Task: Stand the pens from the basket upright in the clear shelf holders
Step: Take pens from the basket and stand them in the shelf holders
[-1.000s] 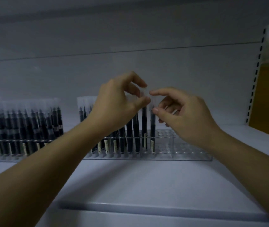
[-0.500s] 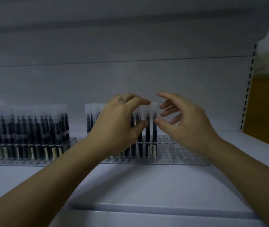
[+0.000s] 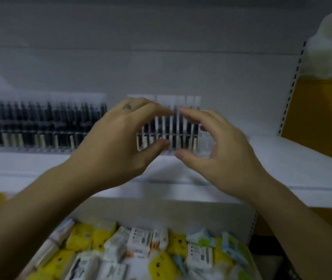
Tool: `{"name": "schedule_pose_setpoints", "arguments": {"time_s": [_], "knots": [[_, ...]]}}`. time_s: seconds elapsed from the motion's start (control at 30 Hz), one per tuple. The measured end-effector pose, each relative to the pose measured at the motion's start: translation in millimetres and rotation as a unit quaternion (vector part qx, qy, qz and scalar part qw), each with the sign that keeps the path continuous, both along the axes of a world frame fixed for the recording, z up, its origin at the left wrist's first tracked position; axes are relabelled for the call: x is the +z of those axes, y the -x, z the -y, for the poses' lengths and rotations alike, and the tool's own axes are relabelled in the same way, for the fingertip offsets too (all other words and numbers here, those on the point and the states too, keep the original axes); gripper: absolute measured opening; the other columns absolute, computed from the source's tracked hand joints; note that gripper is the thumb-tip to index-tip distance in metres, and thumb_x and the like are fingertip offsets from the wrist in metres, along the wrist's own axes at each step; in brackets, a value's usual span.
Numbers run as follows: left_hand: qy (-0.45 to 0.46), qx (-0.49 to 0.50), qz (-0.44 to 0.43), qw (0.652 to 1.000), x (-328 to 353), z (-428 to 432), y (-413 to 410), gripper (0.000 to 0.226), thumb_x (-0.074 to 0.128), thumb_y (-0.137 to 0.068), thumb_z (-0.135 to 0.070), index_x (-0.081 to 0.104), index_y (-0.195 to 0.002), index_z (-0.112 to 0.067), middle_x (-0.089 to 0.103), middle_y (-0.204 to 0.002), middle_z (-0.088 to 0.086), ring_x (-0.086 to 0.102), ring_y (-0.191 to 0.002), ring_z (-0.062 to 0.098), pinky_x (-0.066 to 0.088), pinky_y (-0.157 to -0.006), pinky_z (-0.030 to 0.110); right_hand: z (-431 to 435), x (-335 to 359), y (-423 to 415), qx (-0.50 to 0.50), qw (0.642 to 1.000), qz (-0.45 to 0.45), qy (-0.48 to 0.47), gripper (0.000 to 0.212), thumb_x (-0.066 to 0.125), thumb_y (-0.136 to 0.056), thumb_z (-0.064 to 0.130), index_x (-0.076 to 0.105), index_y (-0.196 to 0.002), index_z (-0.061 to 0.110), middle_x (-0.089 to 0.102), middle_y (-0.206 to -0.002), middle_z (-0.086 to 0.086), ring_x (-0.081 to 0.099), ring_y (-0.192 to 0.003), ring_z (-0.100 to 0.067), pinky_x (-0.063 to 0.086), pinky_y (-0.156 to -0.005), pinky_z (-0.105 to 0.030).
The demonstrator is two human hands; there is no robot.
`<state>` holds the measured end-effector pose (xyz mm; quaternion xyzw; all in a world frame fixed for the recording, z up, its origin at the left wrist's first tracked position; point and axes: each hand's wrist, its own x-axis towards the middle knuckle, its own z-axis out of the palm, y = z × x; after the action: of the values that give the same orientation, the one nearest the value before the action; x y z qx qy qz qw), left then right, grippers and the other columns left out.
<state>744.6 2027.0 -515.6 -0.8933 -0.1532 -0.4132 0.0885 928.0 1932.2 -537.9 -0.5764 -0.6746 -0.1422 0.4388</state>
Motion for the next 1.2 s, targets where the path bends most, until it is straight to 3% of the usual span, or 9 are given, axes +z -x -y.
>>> {"name": "schedule_pose_setpoints", "arguments": {"time_s": [0.2, 0.3, 0.43, 0.5, 0.67, 0.83, 0.93, 1.07, 1.2], "knots": [[0.116, 0.024, 0.002, 0.993, -81.1, 17.7, 79.2, 0.045, 0.06, -0.085, -0.049, 0.057, -0.125, -0.027, 0.059, -0.118, -0.011, 0.054, -0.11, 0.008, 0.044, -0.09, 0.024, 3.1, -59.5, 55.0, 0.106, 0.991, -0.084, 0.026, 0.053, 0.078, -0.081, 0.022, 0.058, -0.129, 0.021, 0.061, -0.115, 0.011, 0.058, -0.106, -0.004, 0.051, -0.085, -0.026], [0.175, 0.043, 0.007, 0.984, -125.2, 22.7, 106.5, 0.048, 0.06, -0.085, -0.052, 0.055, -0.127, -0.029, 0.059, -0.121, -0.012, 0.053, -0.112, 0.007, 0.042, -0.088, 0.02, -1.7, -100.6, 78.2, 0.13, 0.987, -0.075, 0.059, 0.048, 0.075, -0.078, 0.028, 0.062, -0.123, 0.021, 0.062, -0.11, 0.013, 0.06, -0.103, -0.003, 0.052, -0.082, -0.025], [0.229, 0.09, -0.043, 0.968, -185.9, 22.2, 125.2, 0.051, 0.063, -0.086, -0.05, 0.054, -0.13, -0.026, 0.059, -0.122, -0.007, 0.052, -0.113, 0.013, 0.041, -0.09, 0.024, -11.3, -175.8, 105.3, 0.095, 0.973, -0.016, 0.209, 0.052, 0.07, -0.08, 0.046, 0.056, -0.129, 0.034, 0.057, -0.121, 0.019, 0.053, -0.107, 0.001, 0.043, -0.087, -0.017], [0.271, 0.118, -0.07, 0.953, -221.1, 17.4, 130.5, 0.056, 0.065, -0.085, -0.049, 0.052, -0.133, -0.024, 0.057, -0.127, -0.006, 0.05, -0.116, 0.015, 0.038, -0.091, 0.022, -19.7, -215.5, 111.4, 0.076, 0.953, -0.001, 0.293, 0.058, 0.066, -0.082, 0.05, 0.048, -0.136, 0.037, 0.05, -0.133, 0.017, 0.048, -0.117, -0.002, 0.039, -0.093, -0.02], [0.402, 0.181, -0.14, 0.886, -308.6, 10.6, 133.7, 0.066, 0.064, -0.083, -0.057, 0.044, -0.139, -0.028, 0.048, -0.14, -0.005, 0.041, -0.128, 0.016, 0.039, -0.1, 0.031, -32.1, -305.3, 114.9, 0.052, 0.896, -0.005, 0.442, 0.066, 0.064, -0.087, 0.049, 0.039, -0.145, 0.03, 0.039, -0.147, 0.009, 0.04, -0.131, -0.013, 0.038, -0.103, -0.03], [0.539, 0.198, -0.215, 0.79, -388.8, 11.0, 123.5, 0.073, 0.066, -0.081, -0.056, 0.041, -0.142, -0.024, 0.043, -0.147, 0.002, 0.037, -0.135, 0.022, 0.037, -0.107, 0.039, -33.8, -374.5, 117.0, 0.054, 0.846, -0.008, 0.53, 0.066, 0.063, -0.088, 0.048, 0.04, -0.145, 0.023, 0.041, -0.147, 0.003, 0.04, -0.133, -0.019, 0.038, -0.105, -0.034], [0.627, 0.216, -0.2, 0.722, -436.2, 26.0, 123.1, 0.07, 0.07, -0.082, -0.047, 0.044, -0.139, -0.018, 0.048, -0.141, 0.005, 0.045, -0.129, 0.023, 0.04, -0.104, 0.034, -29.0, -411.1, 120.8, 0.052, 0.809, 0.007, 0.585, 0.067, 0.063, -0.088, 0.048, 0.04, -0.145, 0.02, 0.042, -0.146, -0.002, 0.042, -0.132, -0.023, 0.04, -0.103, -0.035], [0.722, 0.225, -0.2, 0.623, -499.0, 65.3, 143.5, 0.057, 0.069, -0.086, -0.035, 0.048, -0.134, -0.014, 0.056, -0.132, 0.009, 0.055, -0.116, 0.025, 0.047, -0.091, 0.031, -13.2, -458.3, 124.1, 0.063, 0.74, -0.016, 0.669, 0.055, 0.066, -0.085, 0.043, 0.052, -0.131, 0.017, 0.056, -0.128, -0.004, 0.056, -0.114, -0.023, 0.047, -0.083, -0.031], [0.743, 0.214, -0.208, 0.6, -525.6, 71.5, 144.3, 0.042, 0.067, -0.087, -0.032, 0.055, -0.124, -0.017, 0.062, -0.117, 0.007, 0.058, -0.103, 0.022, 0.051, -0.085, 0.033, -11.3, -494.9, 125.3, 0.029, 0.677, 0.007, 0.736, 0.05, 0.065, -0.086, 0.039, 0.055, -0.128, 0.014, 0.059, -0.127, -0.008, 0.057, -0.114, -0.025, 0.046, -0.092, -0.033]]}}
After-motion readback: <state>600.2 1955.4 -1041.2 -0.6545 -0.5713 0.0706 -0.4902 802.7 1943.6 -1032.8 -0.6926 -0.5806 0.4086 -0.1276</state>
